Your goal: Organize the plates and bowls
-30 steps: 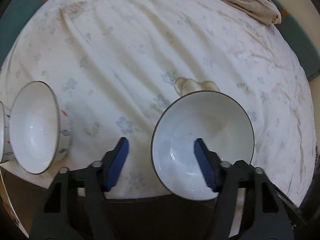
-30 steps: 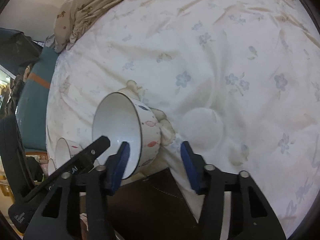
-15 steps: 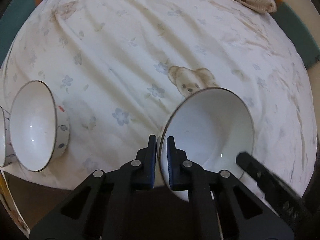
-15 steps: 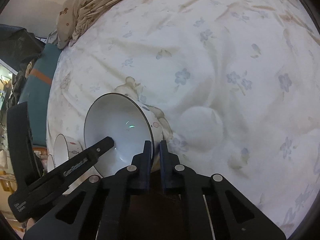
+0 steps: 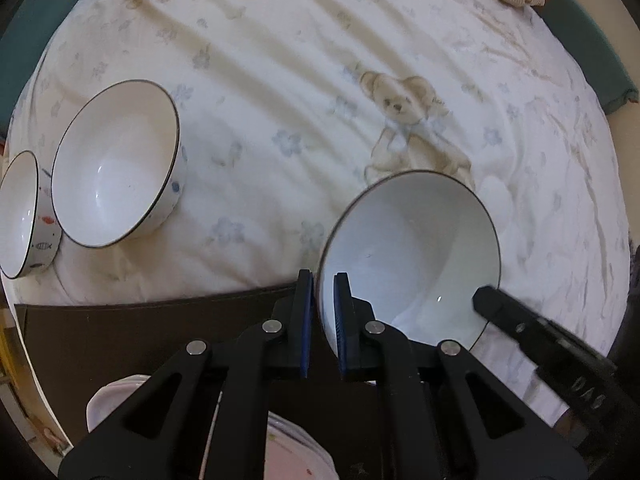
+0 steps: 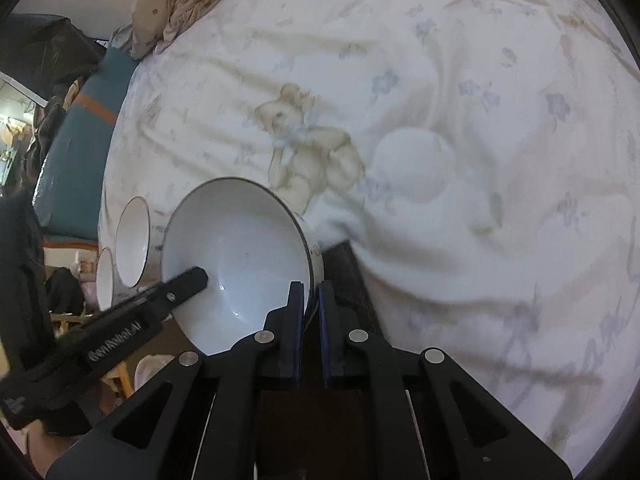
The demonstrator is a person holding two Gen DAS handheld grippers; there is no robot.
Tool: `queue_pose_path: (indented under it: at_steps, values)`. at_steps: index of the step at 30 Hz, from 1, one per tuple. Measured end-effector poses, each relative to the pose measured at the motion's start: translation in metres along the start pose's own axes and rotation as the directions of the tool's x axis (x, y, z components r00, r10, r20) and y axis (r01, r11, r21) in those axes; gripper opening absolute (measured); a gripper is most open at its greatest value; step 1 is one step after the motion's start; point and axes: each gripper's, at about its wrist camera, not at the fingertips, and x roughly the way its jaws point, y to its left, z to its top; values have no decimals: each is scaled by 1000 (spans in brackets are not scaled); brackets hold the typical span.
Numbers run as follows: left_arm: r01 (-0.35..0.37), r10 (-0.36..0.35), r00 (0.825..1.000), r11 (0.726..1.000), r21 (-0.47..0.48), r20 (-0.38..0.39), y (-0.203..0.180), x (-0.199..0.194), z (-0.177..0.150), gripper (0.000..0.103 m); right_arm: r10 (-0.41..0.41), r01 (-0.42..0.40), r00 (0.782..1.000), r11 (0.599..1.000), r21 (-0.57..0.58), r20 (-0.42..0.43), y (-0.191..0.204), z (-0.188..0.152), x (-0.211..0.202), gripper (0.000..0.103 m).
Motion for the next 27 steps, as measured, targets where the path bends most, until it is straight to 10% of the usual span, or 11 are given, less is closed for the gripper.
queue_pose_path:
  at_steps: [27]
  values:
    - [-102,98,994,987,126,38,-8,-33,-9,8,-8,7,1000,997,-72,-2,18,4,3,10]
